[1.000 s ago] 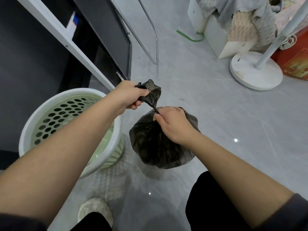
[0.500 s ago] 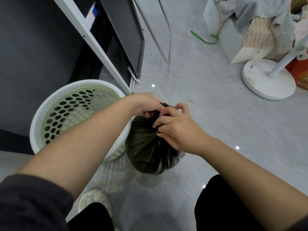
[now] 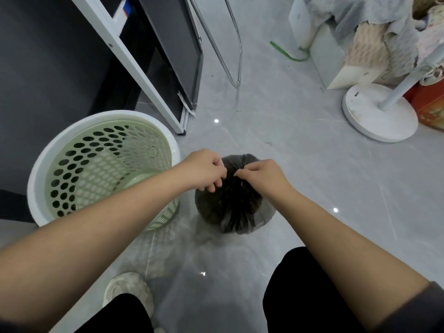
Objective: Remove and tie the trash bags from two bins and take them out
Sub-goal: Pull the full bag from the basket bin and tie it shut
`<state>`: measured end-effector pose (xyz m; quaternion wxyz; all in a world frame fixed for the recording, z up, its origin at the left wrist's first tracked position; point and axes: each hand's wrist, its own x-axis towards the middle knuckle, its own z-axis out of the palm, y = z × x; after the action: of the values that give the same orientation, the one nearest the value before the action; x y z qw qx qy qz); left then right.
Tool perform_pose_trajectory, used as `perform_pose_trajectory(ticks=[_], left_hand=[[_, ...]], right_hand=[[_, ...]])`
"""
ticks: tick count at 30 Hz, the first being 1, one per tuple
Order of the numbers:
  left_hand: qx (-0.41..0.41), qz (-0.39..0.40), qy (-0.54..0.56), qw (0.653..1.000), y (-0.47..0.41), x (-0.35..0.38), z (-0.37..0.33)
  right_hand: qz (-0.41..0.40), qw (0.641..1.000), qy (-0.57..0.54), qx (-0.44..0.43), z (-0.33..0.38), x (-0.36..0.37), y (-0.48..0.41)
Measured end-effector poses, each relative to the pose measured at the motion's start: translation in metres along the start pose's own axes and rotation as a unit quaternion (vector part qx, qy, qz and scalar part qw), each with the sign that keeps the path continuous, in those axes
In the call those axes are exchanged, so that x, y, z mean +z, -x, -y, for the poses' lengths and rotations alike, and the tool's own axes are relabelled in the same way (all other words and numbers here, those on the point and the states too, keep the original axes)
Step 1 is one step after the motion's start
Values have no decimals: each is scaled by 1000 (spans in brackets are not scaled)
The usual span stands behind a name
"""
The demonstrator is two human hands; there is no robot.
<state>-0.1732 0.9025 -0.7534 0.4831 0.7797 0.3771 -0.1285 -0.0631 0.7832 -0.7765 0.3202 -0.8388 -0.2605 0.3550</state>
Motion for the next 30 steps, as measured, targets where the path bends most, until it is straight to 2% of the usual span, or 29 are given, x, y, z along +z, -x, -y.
perform_pose_trajectory(ticks=[2, 5, 7, 10, 14, 17, 22, 26, 30], left_hand=[[-23, 45, 32, 998, 3, 10, 3], [-81, 103, 127, 983, 9, 24, 2], [-113, 127, 206, 964, 12, 34, 1], [-143, 147, 344, 916, 12, 44, -3], [-159, 162, 443, 867, 8, 42, -13], [-180, 141, 475, 850, 6, 44, -18], [-160, 106, 534, 824, -1, 45, -22], [-137, 99, 532, 829, -1, 48, -26], [-117, 71, 476, 869, 3, 54, -31]], right_hand=[[3, 991, -108, 83, -4, 0, -6], [19, 943, -280, 180, -5, 2, -10], [16, 913, -360, 193, -5, 3, -12], [-4, 877, -436, 203, -1, 7, -8], [-32, 883, -420, 207, 4, 15, -5], [-46, 892, -399, 207, 11, 19, 0], [-92, 926, -338, 143, 10, 23, 4], [-93, 932, -331, 114, 13, 23, 7], [-75, 929, -344, 116, 19, 22, 12]])
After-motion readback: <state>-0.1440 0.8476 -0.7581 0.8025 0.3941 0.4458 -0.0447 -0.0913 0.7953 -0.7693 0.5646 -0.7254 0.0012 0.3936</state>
